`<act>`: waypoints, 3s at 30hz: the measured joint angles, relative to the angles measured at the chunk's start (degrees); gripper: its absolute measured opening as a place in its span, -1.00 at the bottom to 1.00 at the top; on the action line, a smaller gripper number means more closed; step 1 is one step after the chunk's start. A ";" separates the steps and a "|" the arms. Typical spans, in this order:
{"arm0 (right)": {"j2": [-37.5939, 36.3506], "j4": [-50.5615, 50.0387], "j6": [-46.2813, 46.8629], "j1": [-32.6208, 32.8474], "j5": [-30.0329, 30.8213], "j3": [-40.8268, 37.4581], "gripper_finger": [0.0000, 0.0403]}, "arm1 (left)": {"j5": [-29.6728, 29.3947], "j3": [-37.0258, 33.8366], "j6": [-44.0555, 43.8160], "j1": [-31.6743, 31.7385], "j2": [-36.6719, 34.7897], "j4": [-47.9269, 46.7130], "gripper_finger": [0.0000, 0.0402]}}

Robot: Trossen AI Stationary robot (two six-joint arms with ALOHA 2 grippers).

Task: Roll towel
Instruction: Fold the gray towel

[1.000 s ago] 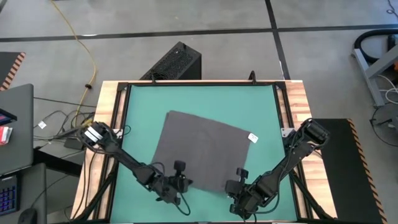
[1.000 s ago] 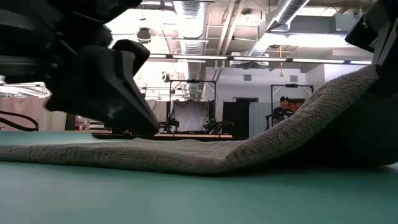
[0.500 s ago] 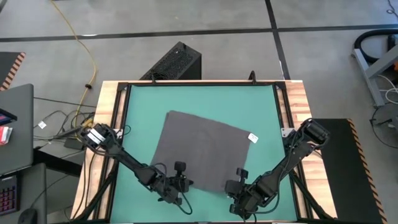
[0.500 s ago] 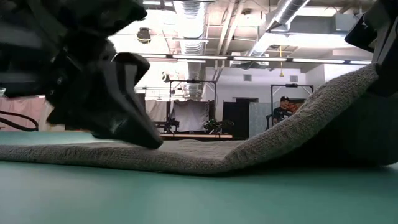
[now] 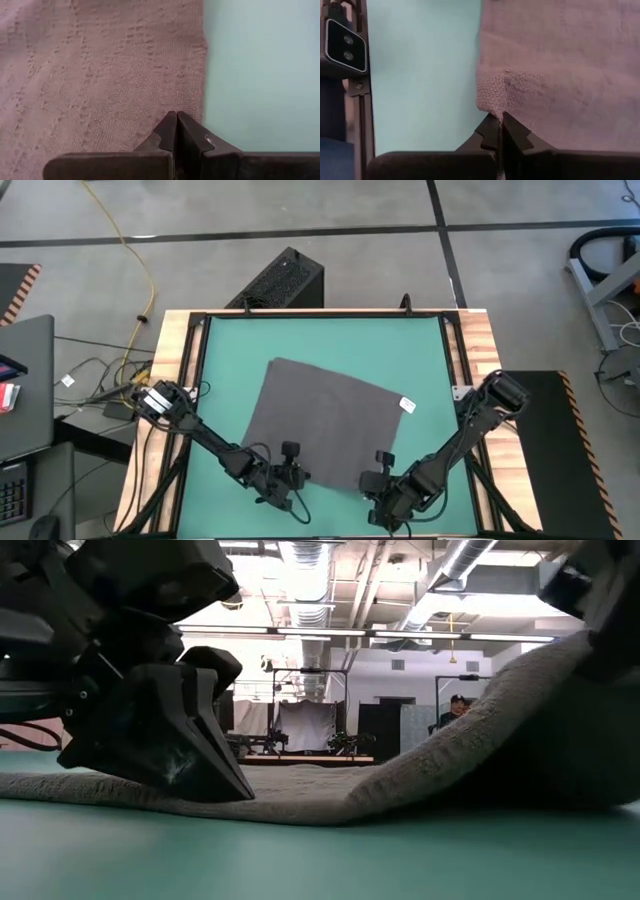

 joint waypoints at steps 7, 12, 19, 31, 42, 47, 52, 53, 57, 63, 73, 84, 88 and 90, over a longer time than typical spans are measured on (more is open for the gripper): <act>-0.03 0.48 -15.38 -6.00 -1.10 5.68 -0.91 | 0.46 0.02 -0.28 0.06 0.35 -0.65 -1.00; -0.05 0.69 -25.86 -10.67 -1.18 8.34 -0.91 | 0.86 0.02 -0.41 -0.07 0.35 -1.76 -1.00; -0.06 7.47 -35.44 -17.79 -4.50 8.66 -0.92 | 1.17 0.02 -0.48 -0.07 0.37 -3.12 -1.00; 1.40 19.57 -48.14 -23.82 -16.09 8.71 -0.92 | 0.35 0.00 2.74 -0.09 0.42 -3.23 -1.00; 5.74 25.54 -52.90 -26.64 -20.82 8.71 -0.92 | 0.01 -0.04 6.94 -0.17 0.34 -3.14 -1.00; 5.15 25.43 -53.38 -26.76 -21.70 8.71 -0.92 | -2.50 -0.20 7.21 -0.64 -3.13 -5.69 -1.00; 5.15 24.02 -53.78 -26.22 -22.05 8.71 -0.92 | -2.71 -0.13 2.52 -1.70 -7.94 -11.04 -1.00; 5.15 23.75 -53.78 -26.16 -22.09 8.71 -0.92 | -2.91 -0.13 1.96 -2.05 -8.57 -12.30 -1.00; 5.17 22.47 -53.78 -25.98 -22.07 8.71 -0.92 | -8.03 -0.09 -4.24 -4.11 -10.81 -23.08 -1.00; 5.17 21.94 -53.75 -25.95 -22.07 8.71 -0.92 | -11.42 -0.49 -13.95 -6.85 -10.84 -35.86 -1.00; 5.18 21.93 -53.32 -25.95 -22.07 8.69 -0.92 | -9.77 -0.67 -22.85 -9.83 -10.26 -41.13 -1.00; 5.23 27.67 -55.01 -25.96 -22.66 8.66 -0.92 | -11.14 -0.49 -20.99 -9.29 -4.66 -36.02 -1.00; 5.57 29.84 -55.92 -26.59 -23.84 8.66 -0.92 | -10.88 -0.50 -20.64 -9.27 -4.74 -35.95 -1.00; 5.75 30.65 -56.30 -27.09 -24.75 8.66 -0.92 | -10.86 -0.51 -20.65 -9.27 -4.76 -35.95 -1.00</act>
